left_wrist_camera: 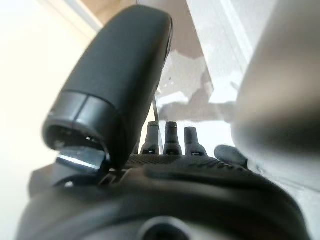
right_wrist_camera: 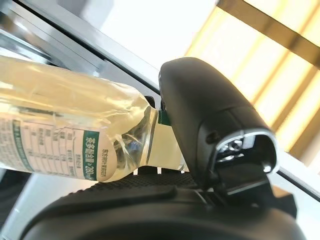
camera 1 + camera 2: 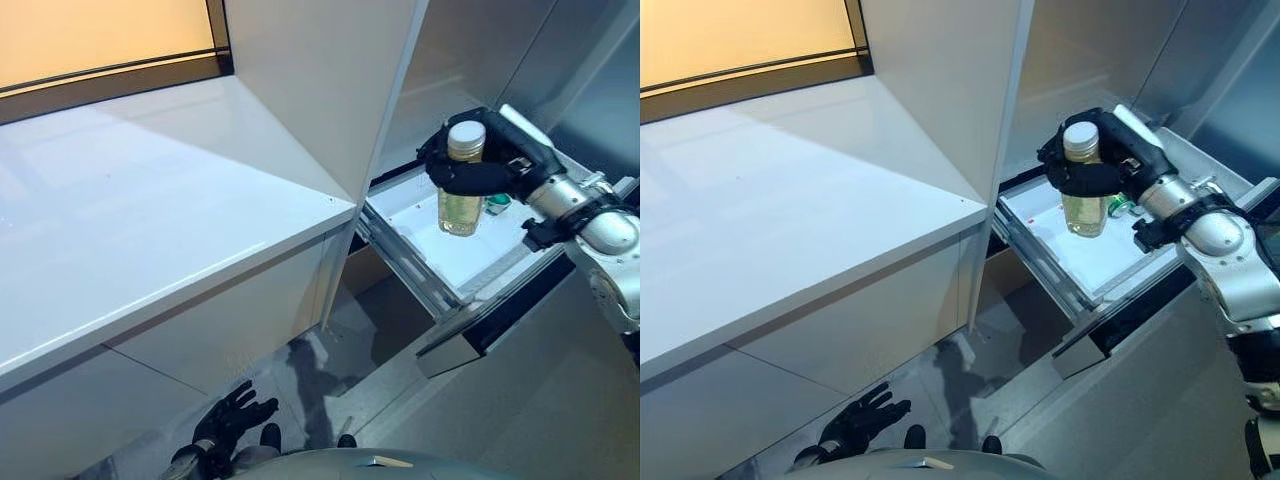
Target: Put drinks into fridge and close the fridge
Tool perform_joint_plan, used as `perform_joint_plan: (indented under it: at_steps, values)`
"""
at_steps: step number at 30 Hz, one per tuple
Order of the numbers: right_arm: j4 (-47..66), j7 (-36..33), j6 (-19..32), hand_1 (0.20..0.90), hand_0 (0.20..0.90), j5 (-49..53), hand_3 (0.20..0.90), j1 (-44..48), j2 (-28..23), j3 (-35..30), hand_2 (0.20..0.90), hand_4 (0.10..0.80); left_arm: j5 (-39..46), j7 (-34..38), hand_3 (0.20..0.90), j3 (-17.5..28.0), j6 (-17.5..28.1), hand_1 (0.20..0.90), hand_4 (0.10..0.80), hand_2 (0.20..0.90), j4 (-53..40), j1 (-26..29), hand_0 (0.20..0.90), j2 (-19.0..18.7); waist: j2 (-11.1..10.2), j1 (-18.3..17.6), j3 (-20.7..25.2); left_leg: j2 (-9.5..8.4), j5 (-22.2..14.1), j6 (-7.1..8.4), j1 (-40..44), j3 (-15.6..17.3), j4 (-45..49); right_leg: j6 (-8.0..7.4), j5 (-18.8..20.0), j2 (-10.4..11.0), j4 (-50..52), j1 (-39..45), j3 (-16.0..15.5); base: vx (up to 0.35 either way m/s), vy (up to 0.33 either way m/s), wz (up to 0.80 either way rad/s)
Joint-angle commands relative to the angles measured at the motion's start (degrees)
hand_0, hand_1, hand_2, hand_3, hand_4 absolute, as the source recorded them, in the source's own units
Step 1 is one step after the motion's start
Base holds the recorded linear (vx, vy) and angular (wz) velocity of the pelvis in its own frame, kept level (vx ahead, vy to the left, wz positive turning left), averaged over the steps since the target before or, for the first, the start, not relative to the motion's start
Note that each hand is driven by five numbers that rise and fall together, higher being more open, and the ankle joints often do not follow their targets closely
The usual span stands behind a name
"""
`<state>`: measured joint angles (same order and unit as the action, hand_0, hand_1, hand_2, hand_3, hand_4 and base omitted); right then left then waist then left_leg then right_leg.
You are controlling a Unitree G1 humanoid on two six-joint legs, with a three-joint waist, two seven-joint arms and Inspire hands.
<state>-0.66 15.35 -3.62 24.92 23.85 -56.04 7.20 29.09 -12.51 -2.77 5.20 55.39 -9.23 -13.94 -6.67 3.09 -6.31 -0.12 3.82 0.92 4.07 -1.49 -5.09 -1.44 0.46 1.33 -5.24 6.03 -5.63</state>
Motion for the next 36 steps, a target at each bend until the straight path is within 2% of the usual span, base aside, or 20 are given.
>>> perform_joint_plan:
  at_steps: [1,7,11,18,27,36]
  values:
    - [-5.3,-2.2,1.2,0.300,0.300,-3.1,0.200,15.0,-2.0,-4.4,0.300,0.100,-2.7,-0.2,0.900,-1.1,1.3,0.900,0.800,0.900,-0.6,-3.5,0.900,-2.5,-2.8,2.8,2.7,-1.93,-5.4,-1.56,0.7,0.2,0.4,-2.53,1.1,-0.6,0.9,-0.8,-0.9,0.066,-0.042,0.10]
    - [-12.8,-1.2,0.6,0.300,0.300,-6.9,0.200,17.2,-3.0,0.1,0.300,0.100,-3.4,0.3,0.900,-0.5,0.9,0.900,0.800,0.900,-2.1,-4.0,0.900,-4.1,-3.7,4.4,1.3,-1.67,-5.2,-1.56,0.3,-0.6,0.6,-2.29,1.1,-0.9,0.8,-0.6,-1.7,0.045,-0.050,0.15]
    - [-19.3,-1.5,1.3,0.300,0.300,-13.4,0.200,20.4,-4.4,4.7,0.300,0.100,-3.1,1.3,0.900,-0.3,0.6,0.900,0.800,0.900,-3.3,-4.2,0.900,-5.5,-4.0,5.6,0.2,-1.52,-5.0,-1.45,0.0,-1.1,0.6,-2.26,1.2,-1.0,0.7,-0.5,-2.2,0.032,-0.026,0.03]
    - [-27.8,-2.0,1.5,0.300,0.300,-16.7,0.200,22.9,-5.5,9.2,0.300,0.100,-2.5,2.2,0.900,0.4,0.0,0.900,0.800,0.900,-5.6,-4.6,0.900,-7.2,-4.5,7.2,-1.7,-1.19,-4.6,-1.42,-0.9,-1.9,0.9,-2.21,1.5,-1.2,0.8,-0.9,-2.6,0.014,-0.044,0.07]
    - [-36.9,-2.7,-0.3,0.300,0.300,-18.1,0.200,24.8,-4.2,14.0,0.300,0.100,-1.4,2.8,0.900,0.0,-1.8,0.900,0.800,0.900,-8.7,-4.2,0.900,-9.7,-4.5,9.4,-4.1,-1.16,-3.9,-1.32,-2.8,-3.1,1.3,-2.11,1.9,-1.2,1.1,-2.0,-3.8,0.000,-0.034,0.04]
    - [-46.6,-5.8,-3.1,0.300,0.300,-16.6,0.200,29.7,-1.5,16.9,0.300,0.100,0.8,2.6,0.900,0.0,-2.8,0.900,0.800,0.900,-10.5,-2.1,0.900,-13.3,-3.7,11.8,-9.1,-1.32,-3.0,-1.20,-6.8,-4.5,2.2,-2.02,2.5,-1.1,2.0,-5.0,-4.7,-0.051,-0.045,0.14]
